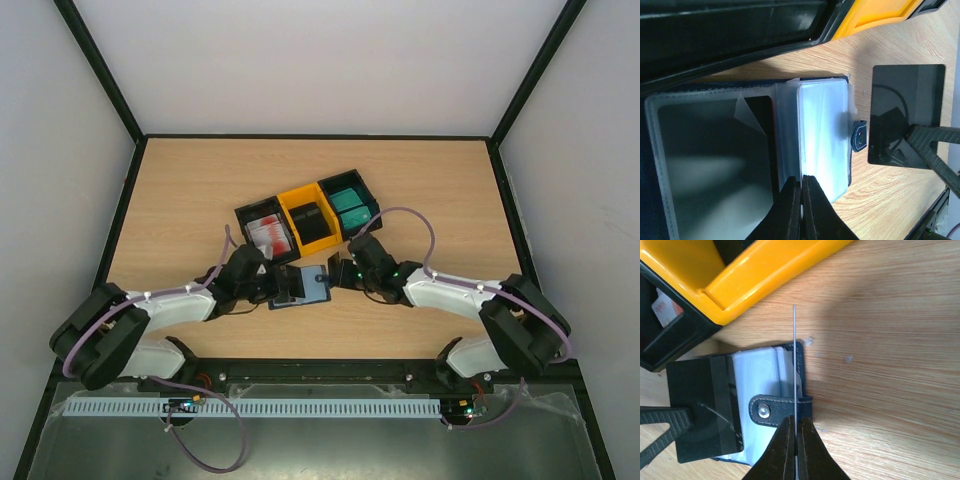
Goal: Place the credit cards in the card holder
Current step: Insert the credit card into the card holder.
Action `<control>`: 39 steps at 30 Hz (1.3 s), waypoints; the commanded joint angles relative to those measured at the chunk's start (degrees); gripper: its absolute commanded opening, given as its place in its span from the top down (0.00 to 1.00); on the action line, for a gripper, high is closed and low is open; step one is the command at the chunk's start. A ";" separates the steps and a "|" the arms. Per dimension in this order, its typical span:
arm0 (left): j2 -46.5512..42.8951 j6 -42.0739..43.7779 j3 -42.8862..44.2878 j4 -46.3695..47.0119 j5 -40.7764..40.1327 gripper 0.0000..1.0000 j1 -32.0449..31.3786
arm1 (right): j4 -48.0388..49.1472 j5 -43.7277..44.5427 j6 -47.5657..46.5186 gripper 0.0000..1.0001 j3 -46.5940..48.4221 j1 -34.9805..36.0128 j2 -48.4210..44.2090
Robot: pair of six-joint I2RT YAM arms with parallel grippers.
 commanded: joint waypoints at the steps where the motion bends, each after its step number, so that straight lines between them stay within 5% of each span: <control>1: 1.96 -0.16 0.35 3.86 1.05 0.98 -0.26 | 1.45 -0.12 0.46 0.98 -1.50 0.33 1.78; 24: 8.52 -3.75 -1.65 12.16 6.59 0.98 -0.96 | 4.11 0.11 3.18 0.98 -4.69 0.27 4.36; 39: 9.46 -10.00 -4.24 19.63 0.46 0.98 -4.21 | 5.42 1.06 4.45 0.98 -5.89 0.31 4.64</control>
